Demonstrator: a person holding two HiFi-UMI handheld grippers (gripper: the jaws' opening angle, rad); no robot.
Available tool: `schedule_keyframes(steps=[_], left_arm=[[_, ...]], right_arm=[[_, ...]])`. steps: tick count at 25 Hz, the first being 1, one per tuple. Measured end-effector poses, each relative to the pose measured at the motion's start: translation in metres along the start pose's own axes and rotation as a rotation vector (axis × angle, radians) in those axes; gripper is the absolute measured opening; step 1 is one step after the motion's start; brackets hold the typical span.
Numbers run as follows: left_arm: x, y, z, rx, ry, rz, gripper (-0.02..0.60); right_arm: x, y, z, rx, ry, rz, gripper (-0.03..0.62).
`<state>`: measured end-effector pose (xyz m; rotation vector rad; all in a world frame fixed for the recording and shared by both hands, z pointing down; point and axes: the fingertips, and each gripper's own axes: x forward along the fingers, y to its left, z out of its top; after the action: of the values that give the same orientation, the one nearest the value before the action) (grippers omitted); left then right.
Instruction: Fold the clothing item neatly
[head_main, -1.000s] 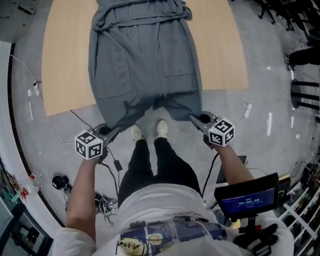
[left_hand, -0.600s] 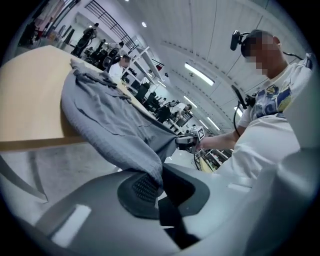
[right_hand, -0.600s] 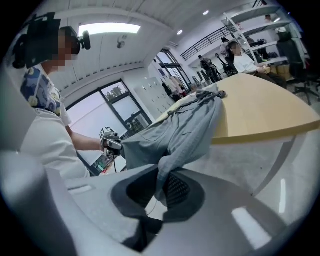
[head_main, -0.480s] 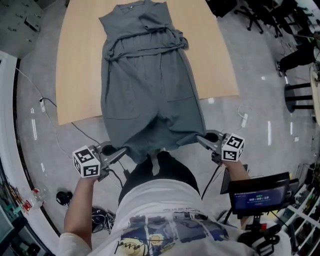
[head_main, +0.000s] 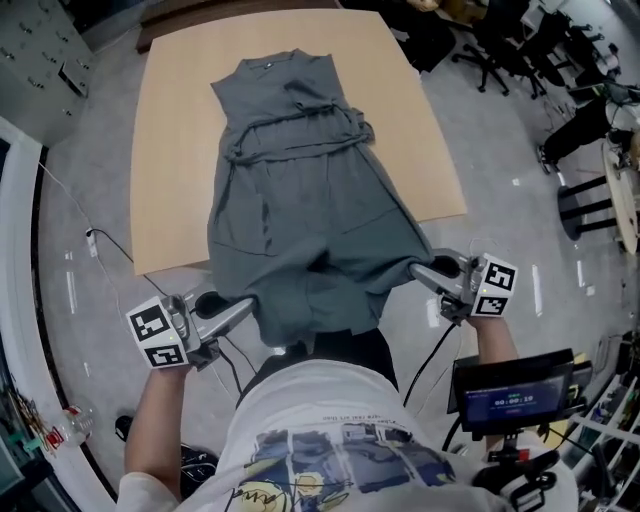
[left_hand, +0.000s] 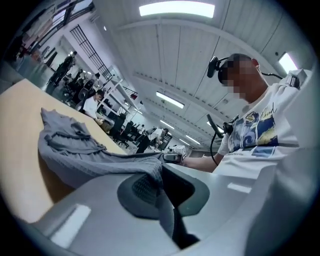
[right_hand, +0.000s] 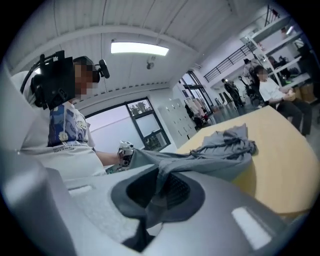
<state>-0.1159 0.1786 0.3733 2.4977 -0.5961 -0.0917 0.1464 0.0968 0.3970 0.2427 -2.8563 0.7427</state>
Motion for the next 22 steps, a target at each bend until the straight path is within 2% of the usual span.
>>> schedule_keyframes(steps=[6, 10, 14, 19, 22], left_arm=[[-0.005, 0.019, 0.079, 0.102, -0.115, 0.054, 0.011], [-0.001, 0.05, 0.122, 0.149, -0.12, 0.097, 0.011], [0.009, 0.087, 0.163, 0.188, -0.12, 0.134, 0.011], [0.024, 0.13, 0.208, 0.228, -0.118, 0.194, 0.011], [0.032, 0.157, 0.23, 0.235, -0.127, 0.227, 0.011]], right_arm=[[0.005, -0.021, 0.077, -0.125, -0.068, 0.019, 0.015], [0.025, -0.053, 0.121, -0.193, -0.072, 0.048, 0.015], [0.054, -0.09, 0.164, -0.261, -0.055, 0.122, 0.015], [0.08, -0.134, 0.206, -0.304, -0.035, 0.205, 0.015], [0.086, -0.162, 0.23, -0.319, -0.034, 0.224, 0.015]])
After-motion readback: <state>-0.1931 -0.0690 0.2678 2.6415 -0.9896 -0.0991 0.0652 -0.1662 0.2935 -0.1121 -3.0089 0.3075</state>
